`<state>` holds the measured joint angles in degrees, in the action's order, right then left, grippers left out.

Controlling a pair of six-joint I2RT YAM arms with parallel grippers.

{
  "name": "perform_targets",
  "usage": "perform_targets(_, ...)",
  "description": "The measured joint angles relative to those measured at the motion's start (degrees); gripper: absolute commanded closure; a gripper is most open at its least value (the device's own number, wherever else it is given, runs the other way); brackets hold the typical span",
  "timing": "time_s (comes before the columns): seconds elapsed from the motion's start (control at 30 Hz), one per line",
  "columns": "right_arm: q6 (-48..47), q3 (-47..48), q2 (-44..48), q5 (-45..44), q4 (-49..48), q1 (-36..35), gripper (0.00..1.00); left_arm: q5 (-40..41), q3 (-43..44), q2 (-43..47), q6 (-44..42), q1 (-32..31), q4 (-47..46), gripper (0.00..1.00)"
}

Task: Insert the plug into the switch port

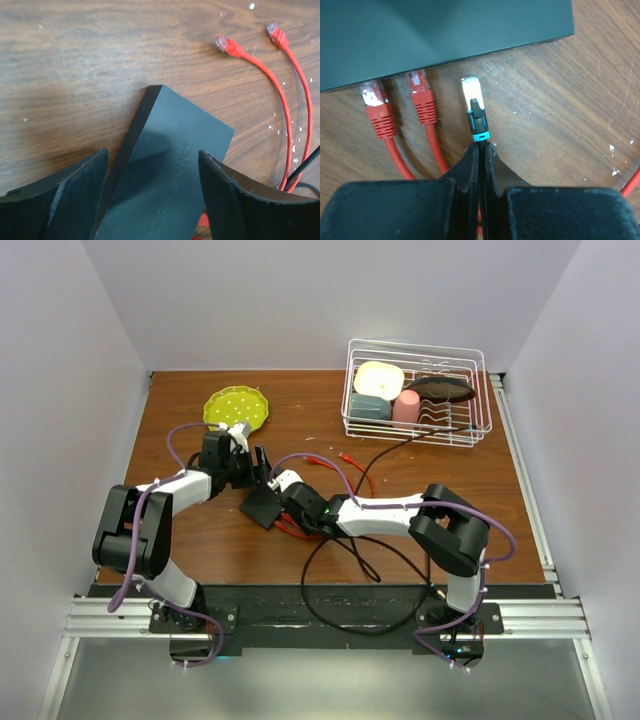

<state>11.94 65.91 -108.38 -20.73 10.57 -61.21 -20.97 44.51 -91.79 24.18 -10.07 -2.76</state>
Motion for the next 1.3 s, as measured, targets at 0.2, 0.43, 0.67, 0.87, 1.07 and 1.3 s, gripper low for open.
perform_targets(0.2,0.0,0.1,0.0,-0.8,0.8,-0.3,1.0,-1.2,0.0,-1.3,-0.9,0.0,-0.2,0.27)
perform_targets(0.43,0.5,0.1,0.0,-0.9,0.8,-0.5,1.0,-1.4,0.0,-1.3,-1.3,0.0,-0.3,0.28)
perform_targets(0.67,1.5,0.1,-0.1,-0.8,0.4,-0.8,1.0,-1.6,0.0,-1.4,-1.3,0.0,-0.3,0.3)
perform_targets(0.87,2.4,1.5,-1.4,-0.9,-0.5,-1.2,1.0,-1.6,0.0,-1.7,-1.4,0.0,-0.2,0.3)
perform_targets(1.07,2.6,2.1,-2.0,-1.2,-0.8,-1.5,1.0,-1.9,0.0,-2.1,-1.6,0.0,-0.1,0.31)
perform_targets(1.3,3.1,3.4,-2.9,-2.8,-0.1,-1.8,1.0,-2.0,0.0,-2.2,-2.4,0.2,-0.2,0.32)
